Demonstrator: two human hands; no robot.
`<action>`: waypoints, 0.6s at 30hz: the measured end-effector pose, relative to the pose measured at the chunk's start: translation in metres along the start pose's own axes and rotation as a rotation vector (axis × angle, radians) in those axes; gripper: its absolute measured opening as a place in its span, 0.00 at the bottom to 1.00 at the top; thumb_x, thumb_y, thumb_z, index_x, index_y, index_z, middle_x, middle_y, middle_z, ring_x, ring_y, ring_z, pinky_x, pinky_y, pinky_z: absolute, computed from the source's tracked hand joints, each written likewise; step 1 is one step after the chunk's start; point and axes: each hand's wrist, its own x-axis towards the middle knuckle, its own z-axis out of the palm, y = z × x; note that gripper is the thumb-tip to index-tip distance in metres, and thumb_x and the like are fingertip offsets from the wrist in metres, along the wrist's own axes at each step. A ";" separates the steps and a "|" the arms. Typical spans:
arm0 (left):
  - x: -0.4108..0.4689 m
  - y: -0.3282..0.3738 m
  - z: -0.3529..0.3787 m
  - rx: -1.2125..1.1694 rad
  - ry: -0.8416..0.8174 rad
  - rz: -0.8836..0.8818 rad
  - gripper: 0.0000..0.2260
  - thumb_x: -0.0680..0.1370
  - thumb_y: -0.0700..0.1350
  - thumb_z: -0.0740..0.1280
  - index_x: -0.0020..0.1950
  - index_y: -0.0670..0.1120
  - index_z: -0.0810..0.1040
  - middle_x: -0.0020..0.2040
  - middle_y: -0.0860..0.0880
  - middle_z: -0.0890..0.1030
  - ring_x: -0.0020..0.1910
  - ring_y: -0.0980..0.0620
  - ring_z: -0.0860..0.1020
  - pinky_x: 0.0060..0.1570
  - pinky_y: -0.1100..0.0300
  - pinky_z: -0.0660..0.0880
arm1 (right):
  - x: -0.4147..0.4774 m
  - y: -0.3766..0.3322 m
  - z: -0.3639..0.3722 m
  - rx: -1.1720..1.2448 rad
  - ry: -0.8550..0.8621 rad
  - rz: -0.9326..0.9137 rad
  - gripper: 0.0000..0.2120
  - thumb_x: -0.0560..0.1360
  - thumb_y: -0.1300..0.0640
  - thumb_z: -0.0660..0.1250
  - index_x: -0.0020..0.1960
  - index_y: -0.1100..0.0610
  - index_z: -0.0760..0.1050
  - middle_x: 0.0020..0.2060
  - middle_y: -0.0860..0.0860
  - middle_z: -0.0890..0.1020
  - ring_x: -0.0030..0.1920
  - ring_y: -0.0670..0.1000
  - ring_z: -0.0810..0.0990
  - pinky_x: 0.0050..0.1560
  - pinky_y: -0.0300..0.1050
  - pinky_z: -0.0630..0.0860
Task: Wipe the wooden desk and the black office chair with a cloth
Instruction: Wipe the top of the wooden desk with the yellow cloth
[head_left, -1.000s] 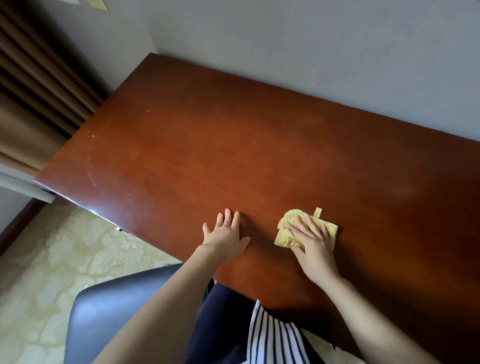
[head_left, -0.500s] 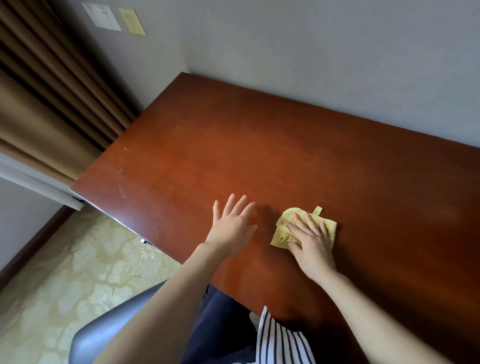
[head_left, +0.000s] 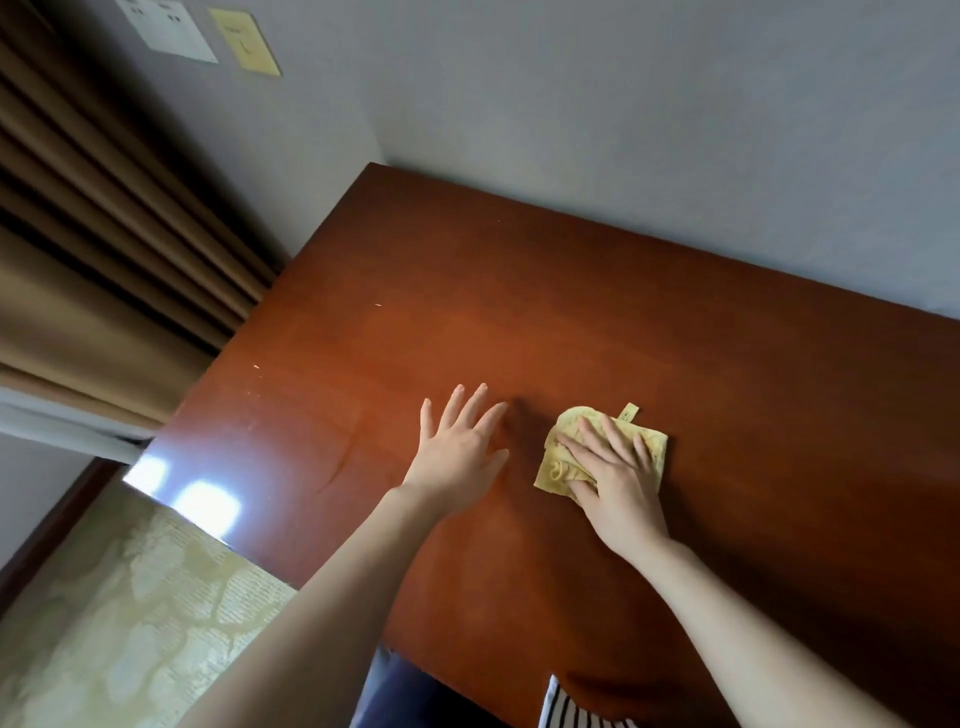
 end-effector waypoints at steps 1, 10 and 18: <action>0.012 -0.018 -0.006 -0.002 0.003 0.013 0.25 0.81 0.52 0.55 0.77 0.52 0.52 0.79 0.50 0.46 0.77 0.47 0.40 0.71 0.42 0.35 | 0.018 -0.010 0.002 -0.002 0.002 0.010 0.25 0.77 0.51 0.65 0.72 0.42 0.64 0.74 0.43 0.60 0.76 0.48 0.49 0.73 0.48 0.41; 0.072 -0.181 -0.057 -0.047 0.027 0.082 0.25 0.81 0.53 0.56 0.77 0.51 0.54 0.79 0.49 0.47 0.77 0.45 0.40 0.68 0.44 0.31 | 0.172 -0.121 0.027 -0.025 0.096 0.199 0.25 0.78 0.52 0.64 0.73 0.45 0.64 0.75 0.47 0.60 0.77 0.52 0.50 0.74 0.54 0.43; 0.095 -0.293 -0.083 -0.037 -0.014 -0.094 0.43 0.74 0.63 0.63 0.78 0.48 0.41 0.79 0.48 0.42 0.77 0.48 0.40 0.70 0.41 0.37 | 0.268 -0.213 0.054 -0.061 0.059 0.209 0.25 0.80 0.49 0.59 0.75 0.43 0.57 0.76 0.46 0.54 0.77 0.51 0.45 0.74 0.55 0.41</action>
